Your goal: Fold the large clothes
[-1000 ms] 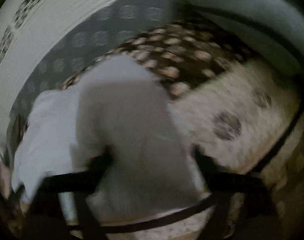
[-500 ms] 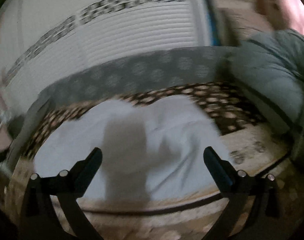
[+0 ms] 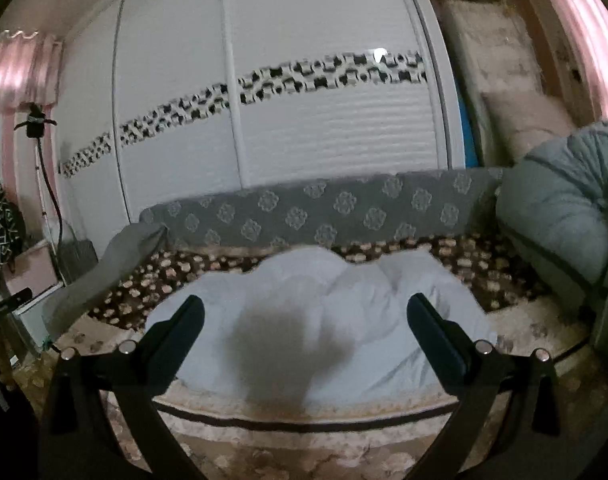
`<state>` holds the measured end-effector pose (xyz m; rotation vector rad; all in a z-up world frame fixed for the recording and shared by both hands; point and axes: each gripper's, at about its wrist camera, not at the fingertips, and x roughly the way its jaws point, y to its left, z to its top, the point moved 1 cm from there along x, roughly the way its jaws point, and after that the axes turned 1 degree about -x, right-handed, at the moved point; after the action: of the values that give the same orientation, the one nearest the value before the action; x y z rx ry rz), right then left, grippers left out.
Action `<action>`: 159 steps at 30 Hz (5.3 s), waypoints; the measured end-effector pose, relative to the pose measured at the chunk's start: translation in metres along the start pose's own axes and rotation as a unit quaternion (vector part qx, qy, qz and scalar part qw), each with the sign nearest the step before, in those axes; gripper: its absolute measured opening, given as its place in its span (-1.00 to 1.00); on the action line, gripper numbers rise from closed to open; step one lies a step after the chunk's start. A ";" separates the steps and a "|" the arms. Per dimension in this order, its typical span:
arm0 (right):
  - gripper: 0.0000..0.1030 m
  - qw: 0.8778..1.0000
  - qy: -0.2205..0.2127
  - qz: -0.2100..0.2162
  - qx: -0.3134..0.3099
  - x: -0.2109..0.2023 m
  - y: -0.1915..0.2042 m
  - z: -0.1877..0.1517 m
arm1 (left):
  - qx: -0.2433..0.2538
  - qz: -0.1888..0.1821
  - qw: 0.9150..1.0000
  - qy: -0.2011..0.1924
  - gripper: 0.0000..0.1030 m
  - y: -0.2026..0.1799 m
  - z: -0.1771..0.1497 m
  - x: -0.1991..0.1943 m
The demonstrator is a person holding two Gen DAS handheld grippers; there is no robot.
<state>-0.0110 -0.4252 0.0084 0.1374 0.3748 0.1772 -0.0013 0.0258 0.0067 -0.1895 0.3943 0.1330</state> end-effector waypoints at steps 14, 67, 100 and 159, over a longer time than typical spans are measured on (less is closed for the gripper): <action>0.97 0.999 0.024 -0.043 -0.022 0.013 0.006 -0.003 | 0.053 0.012 0.998 0.031 0.94 -0.022 -0.009 0.020; 0.97 0.996 0.051 -0.051 -0.059 0.021 0.026 -0.009 | 0.109 0.023 0.993 0.045 0.94 -0.040 -0.019 0.028; 0.97 0.993 0.058 -0.068 -0.081 0.022 0.028 -0.010 | 0.106 0.011 0.993 0.050 0.94 -0.037 -0.018 0.031; 0.97 0.993 0.058 -0.067 -0.077 0.022 0.018 -0.010 | 0.112 0.010 0.992 0.050 0.94 -0.033 -0.015 0.039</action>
<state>0.0031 -0.4023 -0.0054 -0.0500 0.4828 0.0812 0.0343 -0.0054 -0.0170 0.0302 0.5082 0.0988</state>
